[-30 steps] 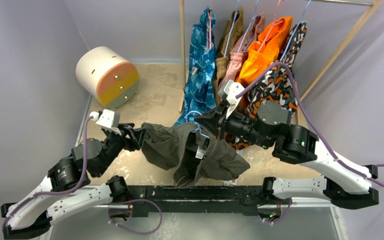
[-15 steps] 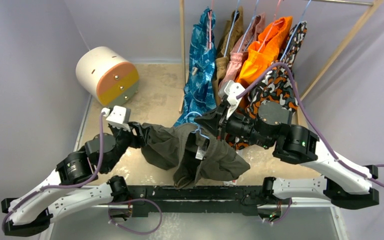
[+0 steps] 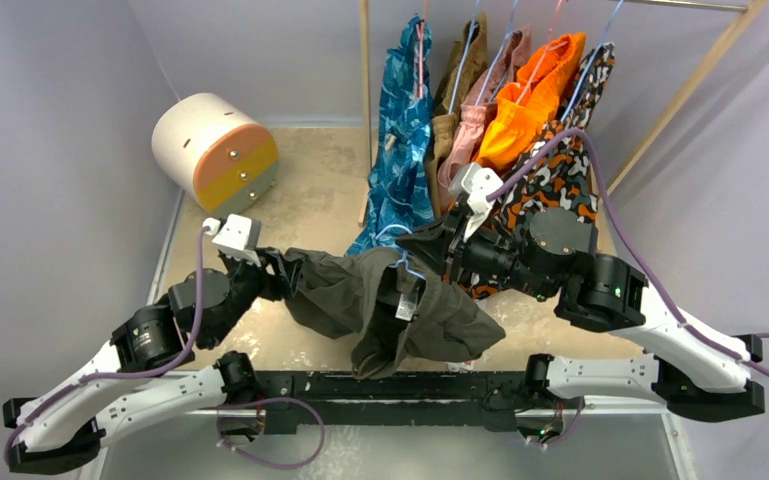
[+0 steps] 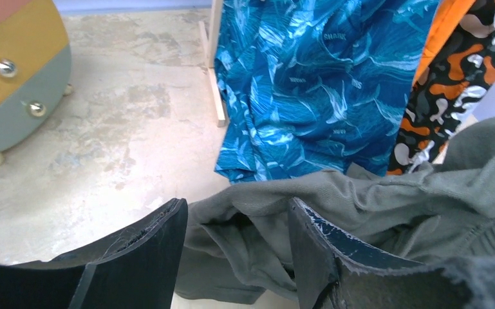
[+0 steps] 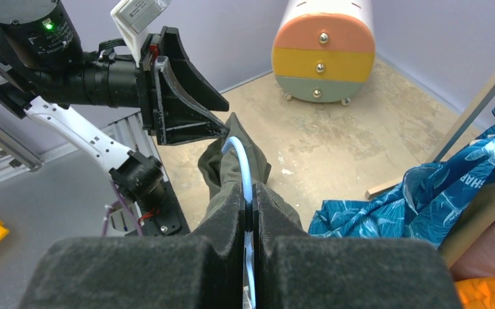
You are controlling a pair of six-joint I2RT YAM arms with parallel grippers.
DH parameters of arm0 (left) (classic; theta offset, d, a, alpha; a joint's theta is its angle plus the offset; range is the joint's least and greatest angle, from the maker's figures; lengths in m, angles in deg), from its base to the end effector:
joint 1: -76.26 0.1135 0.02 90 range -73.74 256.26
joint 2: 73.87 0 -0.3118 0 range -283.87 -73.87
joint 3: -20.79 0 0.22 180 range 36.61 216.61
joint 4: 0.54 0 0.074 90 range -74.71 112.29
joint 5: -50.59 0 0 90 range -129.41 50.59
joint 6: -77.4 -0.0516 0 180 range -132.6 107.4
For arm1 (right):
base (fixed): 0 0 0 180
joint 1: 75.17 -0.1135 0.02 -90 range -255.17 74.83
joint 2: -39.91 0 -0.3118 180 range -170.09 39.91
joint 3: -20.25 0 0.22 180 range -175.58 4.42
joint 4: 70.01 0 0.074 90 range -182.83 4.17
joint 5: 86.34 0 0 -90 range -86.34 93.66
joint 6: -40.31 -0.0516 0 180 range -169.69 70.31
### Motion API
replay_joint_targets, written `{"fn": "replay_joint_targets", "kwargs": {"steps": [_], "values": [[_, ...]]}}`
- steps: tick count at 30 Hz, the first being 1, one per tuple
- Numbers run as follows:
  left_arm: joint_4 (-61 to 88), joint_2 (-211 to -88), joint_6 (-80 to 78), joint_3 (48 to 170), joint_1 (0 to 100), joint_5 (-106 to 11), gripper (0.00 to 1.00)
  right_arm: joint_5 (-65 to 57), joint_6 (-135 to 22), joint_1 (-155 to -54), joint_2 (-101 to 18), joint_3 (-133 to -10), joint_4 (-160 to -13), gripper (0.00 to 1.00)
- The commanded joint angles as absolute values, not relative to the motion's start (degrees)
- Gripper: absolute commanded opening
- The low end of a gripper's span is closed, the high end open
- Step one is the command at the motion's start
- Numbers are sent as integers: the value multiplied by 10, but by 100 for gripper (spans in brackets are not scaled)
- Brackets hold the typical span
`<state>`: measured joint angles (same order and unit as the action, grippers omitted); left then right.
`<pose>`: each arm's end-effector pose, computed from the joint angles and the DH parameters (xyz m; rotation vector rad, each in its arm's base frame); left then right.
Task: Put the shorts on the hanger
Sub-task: Hang the shorts on the hanger.
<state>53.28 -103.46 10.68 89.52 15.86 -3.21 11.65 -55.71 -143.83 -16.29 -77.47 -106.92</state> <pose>0.0420 -0.0122 0.3770 0.1383 1.7962 -0.4739 0.0562 0.1240 0.5285 -0.7104 1.3947 0.9394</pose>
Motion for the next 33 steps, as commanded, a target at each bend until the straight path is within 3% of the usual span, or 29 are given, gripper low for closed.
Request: {"fn": "replay_joint_targets", "kwargs": {"steps": [1,6,18,24,30,33], "values": [[500,-1032,144,875,160,-85,57,121,-561,-1438,-151,-777,-1012,0],[479,-1056,160,863,160,-115,56,118,-561,-1439,-152,-776,-1009,0],[473,-1056,176,832,160,-64,51,102,-565,-1438,-147,-776,-1006,0],[427,-1030,173,817,160,-63,33,92,-565,-1438,-144,-773,-1004,0],[410,-1034,161,824,160,-53,3,89,-566,-1439,-142,-772,-1008,0],[413,-1031,162,830,160,-26,0,89,-565,-1438,-141,-772,-1011,0]]}}
